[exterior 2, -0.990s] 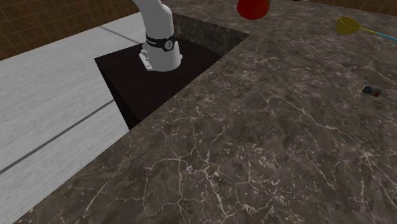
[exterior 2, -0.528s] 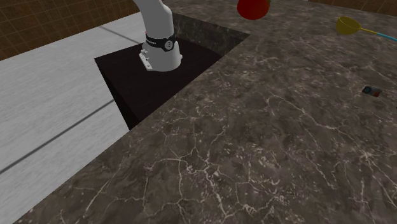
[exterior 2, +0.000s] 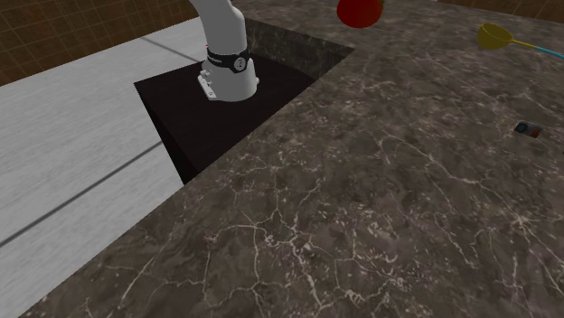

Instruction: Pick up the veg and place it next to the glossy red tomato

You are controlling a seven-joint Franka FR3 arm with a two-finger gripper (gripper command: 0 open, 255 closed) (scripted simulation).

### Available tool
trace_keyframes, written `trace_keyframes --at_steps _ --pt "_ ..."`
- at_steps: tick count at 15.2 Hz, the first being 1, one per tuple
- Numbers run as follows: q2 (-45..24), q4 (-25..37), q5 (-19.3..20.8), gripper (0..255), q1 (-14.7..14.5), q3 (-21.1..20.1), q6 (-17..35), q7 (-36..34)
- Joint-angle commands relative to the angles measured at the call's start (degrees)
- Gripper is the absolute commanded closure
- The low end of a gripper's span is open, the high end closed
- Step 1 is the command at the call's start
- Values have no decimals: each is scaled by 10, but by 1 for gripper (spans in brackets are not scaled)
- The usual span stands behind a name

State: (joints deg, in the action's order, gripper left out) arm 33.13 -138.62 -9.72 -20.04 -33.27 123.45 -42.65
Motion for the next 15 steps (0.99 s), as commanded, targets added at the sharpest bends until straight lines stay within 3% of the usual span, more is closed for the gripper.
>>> trace_keyframes --at_steps 1,8,13,15 --pt "-14 20 1 255 -1 -30 -4 -33" --pt "-81 106 27 255 19 -143 -19 -152" --pt "-163 192 89 255 64 -260 -38 -261" --pt "-167 180 92 255 67 -266 -23 -266"
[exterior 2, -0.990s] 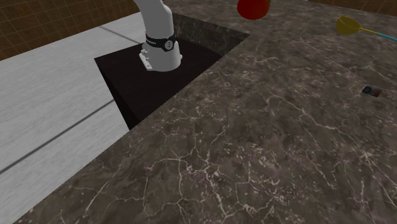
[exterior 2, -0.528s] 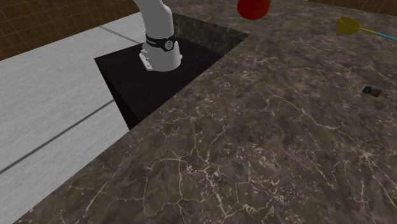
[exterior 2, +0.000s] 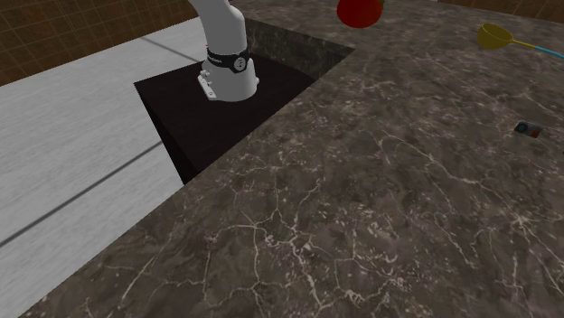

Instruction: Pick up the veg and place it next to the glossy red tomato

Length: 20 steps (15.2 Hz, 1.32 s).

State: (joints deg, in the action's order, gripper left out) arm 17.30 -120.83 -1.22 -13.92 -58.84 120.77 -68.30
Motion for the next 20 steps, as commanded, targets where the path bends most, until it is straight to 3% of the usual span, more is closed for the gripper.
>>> trace_keyframes --at_steps 1,12,20 --pt "-11 -3 10 255 7 -14 12 -13" --pt "-55 -59 56 255 38 -64 93 -61" --pt "-117 -88 140 255 85 -121 145 -131"
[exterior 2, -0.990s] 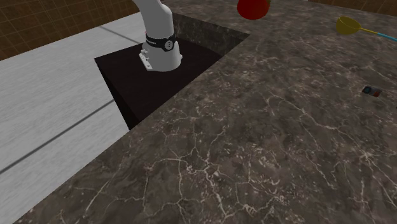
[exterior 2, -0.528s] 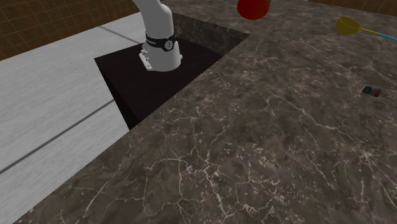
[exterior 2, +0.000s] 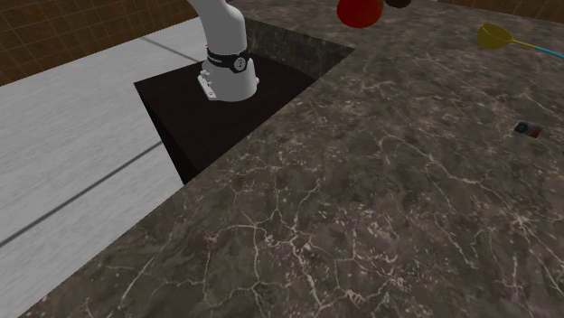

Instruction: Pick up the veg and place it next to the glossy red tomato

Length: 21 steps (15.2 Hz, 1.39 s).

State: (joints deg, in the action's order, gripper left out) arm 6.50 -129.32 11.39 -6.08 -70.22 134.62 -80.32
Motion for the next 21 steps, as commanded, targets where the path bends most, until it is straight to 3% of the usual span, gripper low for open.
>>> trace_keyframes --at_steps 1,5,11,19,20,21 --pt "-21 -6 31 255 13 -16 11 -24" --pt "-84 -13 125 255 29 -37 21 -96" --pt "-168 -17 250 255 -24 14 26 -189" --pt "-163 -18 243 255 -42 33 30 -184" --pt "-167 -18 249 0 -42 38 32 -183" --pt "-179 -13 265 0 -51 48 30 -192"
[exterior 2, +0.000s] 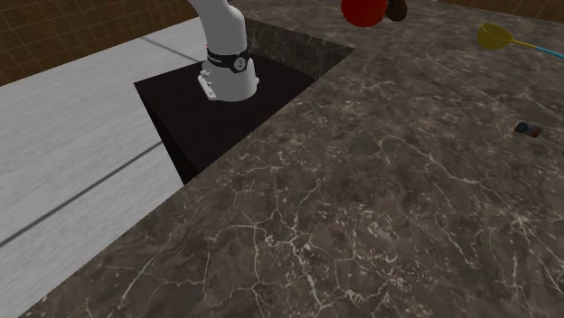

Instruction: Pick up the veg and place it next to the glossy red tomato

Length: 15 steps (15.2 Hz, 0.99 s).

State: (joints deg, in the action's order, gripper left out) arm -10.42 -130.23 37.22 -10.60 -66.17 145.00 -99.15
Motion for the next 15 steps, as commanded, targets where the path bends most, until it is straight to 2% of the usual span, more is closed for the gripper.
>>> trace_keyframes --at_steps 1,2,3,4,6,7,8,9,15 --pt "-5 -9 4 0 -4 5 -70 -5" --pt "-14 -4 15 0 -14 11 -75 -14" --pt "-14 2 8 0 -6 9 -78 -1" --pt "9 -9 -18 0 -3 -1 -72 6" --pt "82 -14 -124 0 50 -59 -75 77" --pt "135 -15 -202 0 70 -80 -76 131" --pt "174 -14 -258 0 62 -71 -82 171" --pt "167 -14 -248 0 44 -54 -83 163" --pt "166 -13 -246 0 40 -50 -84 162"
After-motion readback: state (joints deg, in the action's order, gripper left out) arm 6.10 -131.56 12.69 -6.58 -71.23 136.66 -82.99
